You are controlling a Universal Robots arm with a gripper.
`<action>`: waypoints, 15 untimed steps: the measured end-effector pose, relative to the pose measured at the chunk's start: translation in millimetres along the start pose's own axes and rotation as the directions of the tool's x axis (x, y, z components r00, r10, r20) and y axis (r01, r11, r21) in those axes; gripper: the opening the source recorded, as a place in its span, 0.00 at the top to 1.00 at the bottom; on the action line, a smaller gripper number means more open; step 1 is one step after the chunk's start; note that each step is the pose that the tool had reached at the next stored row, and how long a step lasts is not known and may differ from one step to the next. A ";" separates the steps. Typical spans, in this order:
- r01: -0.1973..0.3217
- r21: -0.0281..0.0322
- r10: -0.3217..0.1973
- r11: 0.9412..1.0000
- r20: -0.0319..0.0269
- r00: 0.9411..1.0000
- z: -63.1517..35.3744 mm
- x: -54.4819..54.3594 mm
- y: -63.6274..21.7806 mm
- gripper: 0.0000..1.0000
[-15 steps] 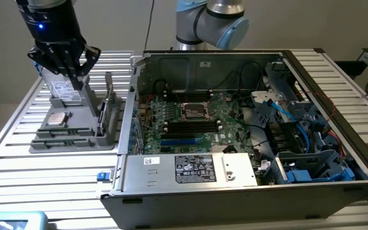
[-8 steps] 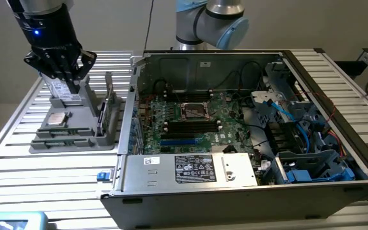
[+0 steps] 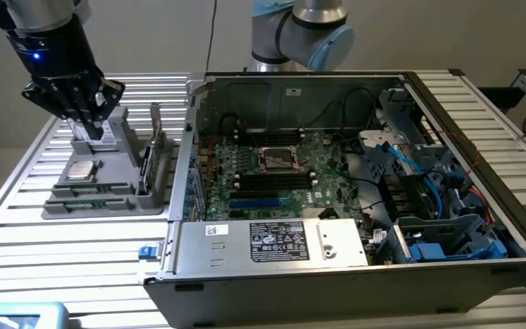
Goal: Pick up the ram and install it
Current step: 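Reach for the ram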
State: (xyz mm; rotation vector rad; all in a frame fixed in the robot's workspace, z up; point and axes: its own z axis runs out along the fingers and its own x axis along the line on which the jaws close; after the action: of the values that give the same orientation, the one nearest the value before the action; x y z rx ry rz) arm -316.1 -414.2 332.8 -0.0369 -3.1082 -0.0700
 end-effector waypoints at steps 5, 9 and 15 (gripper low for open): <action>0.003 0.000 -0.003 1.000 0.001 1.000 2.1 14.0 -0.9 0.89; 0.009 0.000 -0.009 1.000 0.001 1.000 3.2 22.8 -1.2 0.89; 0.017 0.001 -0.017 1.000 0.001 1.000 7.3 26.2 -1.5 0.89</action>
State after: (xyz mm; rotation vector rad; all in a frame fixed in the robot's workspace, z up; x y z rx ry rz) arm -342.5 -414.7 326.3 -0.0110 -3.1095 -0.0695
